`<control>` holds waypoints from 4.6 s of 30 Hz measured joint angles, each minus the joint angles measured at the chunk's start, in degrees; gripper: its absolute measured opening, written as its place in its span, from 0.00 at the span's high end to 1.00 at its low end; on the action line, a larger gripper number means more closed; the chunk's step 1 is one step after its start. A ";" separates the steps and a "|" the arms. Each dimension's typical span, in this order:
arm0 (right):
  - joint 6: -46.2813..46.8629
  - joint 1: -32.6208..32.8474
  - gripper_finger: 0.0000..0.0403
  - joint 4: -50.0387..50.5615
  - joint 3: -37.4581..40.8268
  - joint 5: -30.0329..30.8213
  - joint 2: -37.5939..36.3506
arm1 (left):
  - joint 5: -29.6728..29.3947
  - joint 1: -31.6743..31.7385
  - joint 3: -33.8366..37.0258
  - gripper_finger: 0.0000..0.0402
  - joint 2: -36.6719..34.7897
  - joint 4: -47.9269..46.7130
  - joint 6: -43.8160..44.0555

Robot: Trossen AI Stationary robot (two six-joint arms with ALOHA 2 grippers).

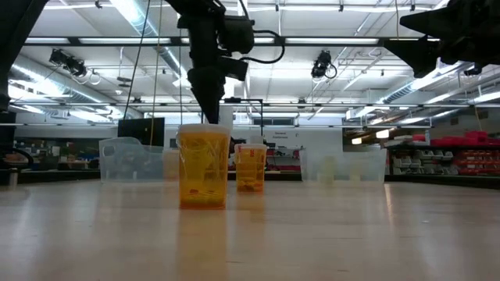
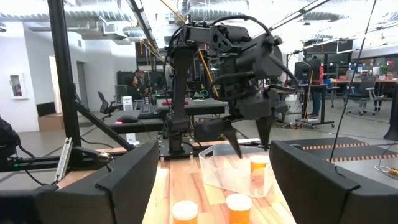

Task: Pick and place medicine bottles into bin by pill shape (circle, oval)
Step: Put the top orange pill bottle into the left transparent bin

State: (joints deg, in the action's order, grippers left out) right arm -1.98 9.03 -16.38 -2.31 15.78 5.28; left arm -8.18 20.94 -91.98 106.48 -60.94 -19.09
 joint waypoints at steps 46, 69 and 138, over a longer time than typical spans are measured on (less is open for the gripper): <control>0.00 -0.01 0.22 0.00 0.00 0.01 0.02 | 5.72 -7.62 13.77 0.28 0.48 23.63 6.83; 0.00 0.00 0.22 0.39 0.02 0.00 0.02 | 6.63 -7.23 13.70 0.28 4.85 28.01 7.99; 0.00 -0.01 0.22 0.39 0.02 0.01 0.04 | -3.57 -6.55 0.50 0.45 -17.17 -11.88 17.29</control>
State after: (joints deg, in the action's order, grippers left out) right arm -1.98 9.02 -15.99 -2.28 15.79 5.32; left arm -11.75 14.39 -91.48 89.31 -72.82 -1.80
